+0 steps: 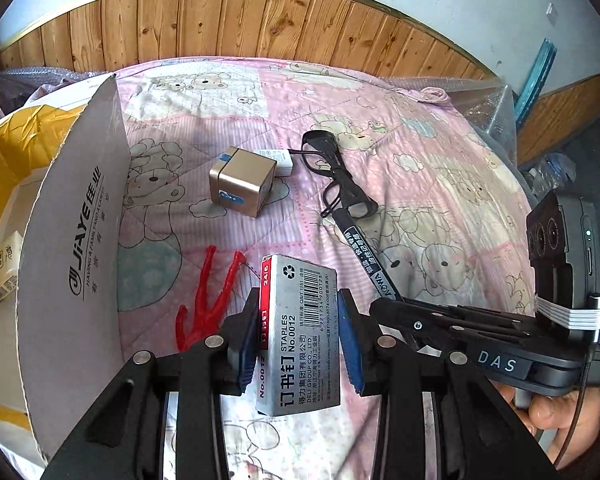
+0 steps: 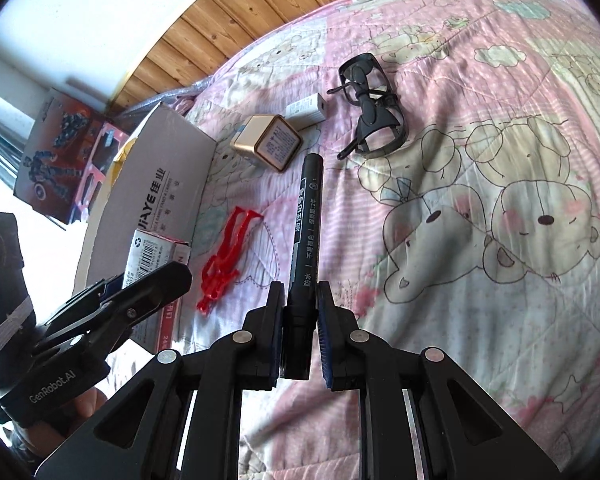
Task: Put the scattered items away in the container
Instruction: 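Carry the staples box and black marker over the white box with both tools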
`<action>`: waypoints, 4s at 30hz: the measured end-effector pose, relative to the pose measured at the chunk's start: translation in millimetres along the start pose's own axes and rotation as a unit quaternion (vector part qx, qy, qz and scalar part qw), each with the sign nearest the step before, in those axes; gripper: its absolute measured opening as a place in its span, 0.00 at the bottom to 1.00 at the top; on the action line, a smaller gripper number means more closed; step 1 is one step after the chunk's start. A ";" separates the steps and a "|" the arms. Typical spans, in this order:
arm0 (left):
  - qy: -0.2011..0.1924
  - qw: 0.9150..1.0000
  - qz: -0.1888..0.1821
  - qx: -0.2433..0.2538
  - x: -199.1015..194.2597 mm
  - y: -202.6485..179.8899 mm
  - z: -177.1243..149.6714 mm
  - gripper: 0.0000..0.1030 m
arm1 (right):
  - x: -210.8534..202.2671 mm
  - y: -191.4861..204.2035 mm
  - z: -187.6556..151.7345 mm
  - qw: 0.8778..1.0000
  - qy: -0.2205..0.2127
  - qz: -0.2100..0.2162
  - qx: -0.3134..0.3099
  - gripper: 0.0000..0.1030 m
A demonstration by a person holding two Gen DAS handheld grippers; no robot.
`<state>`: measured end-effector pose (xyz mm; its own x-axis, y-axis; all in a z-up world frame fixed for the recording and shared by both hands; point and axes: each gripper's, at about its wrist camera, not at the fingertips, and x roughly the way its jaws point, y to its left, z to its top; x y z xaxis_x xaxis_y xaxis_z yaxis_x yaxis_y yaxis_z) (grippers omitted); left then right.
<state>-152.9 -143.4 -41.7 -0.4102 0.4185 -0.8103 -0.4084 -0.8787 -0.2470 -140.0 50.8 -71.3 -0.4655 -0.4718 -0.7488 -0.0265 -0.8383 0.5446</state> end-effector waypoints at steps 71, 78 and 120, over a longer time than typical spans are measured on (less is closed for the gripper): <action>-0.136 0.979 0.106 -0.112 -199.1 104.4 -77.5 0.36 | -47.6 214.3 -88.7 0.980 0.001 0.034 -0.195 0.16; -0.124 0.976 0.109 -0.142 -187.7 124.5 -55.1 0.36 | -30.9 224.5 -53.6 0.976 0.027 0.041 -0.214 0.16; -0.086 0.967 0.162 -0.176 -234.6 137.7 41.3 0.36 | -26.0 314.2 55.1 0.948 0.141 0.047 -0.283 0.16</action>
<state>-146.6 -353.1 136.3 -0.6118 0.1128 -0.7830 0.0549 -0.9814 -0.1842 -185.0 -185.2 140.0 -0.1850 -0.5393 -0.8215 0.5188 -0.7636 0.3844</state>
